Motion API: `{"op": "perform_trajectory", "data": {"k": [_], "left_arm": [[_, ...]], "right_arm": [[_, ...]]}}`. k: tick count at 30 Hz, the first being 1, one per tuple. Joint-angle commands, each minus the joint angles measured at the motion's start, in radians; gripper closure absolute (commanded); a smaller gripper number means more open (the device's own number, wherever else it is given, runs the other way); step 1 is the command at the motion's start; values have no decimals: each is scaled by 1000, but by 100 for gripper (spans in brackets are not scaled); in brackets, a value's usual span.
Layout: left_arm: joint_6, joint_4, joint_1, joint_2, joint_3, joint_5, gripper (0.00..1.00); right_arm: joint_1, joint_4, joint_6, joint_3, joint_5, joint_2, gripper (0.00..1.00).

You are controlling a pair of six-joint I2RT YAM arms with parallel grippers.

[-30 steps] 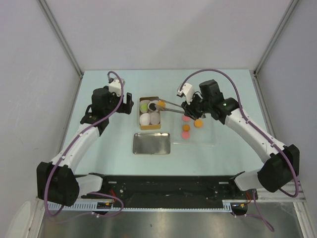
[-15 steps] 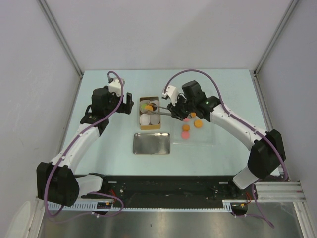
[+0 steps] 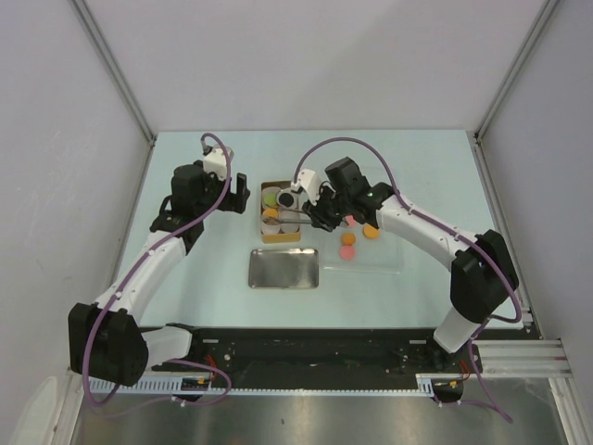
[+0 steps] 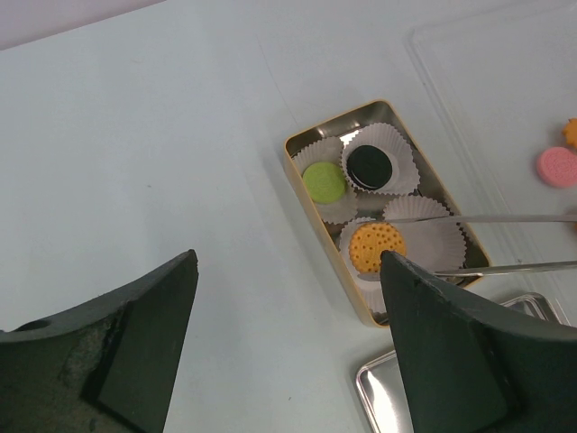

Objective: Pack the cookies

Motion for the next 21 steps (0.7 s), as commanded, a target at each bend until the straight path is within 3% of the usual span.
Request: {"op": "perform_trajectory", "data": {"k": [1,9,21], "left_arm": [[6,24,7,-25,1,-1,13],[5,25,6,-25,1,4,13],[6,24,6,-25,3,5,13]], "right_arm": [[11,63,9,54,-9,15,78],[14,59,4,55,-6,23,77],[22,44,1,55,-1,23,64]]}}
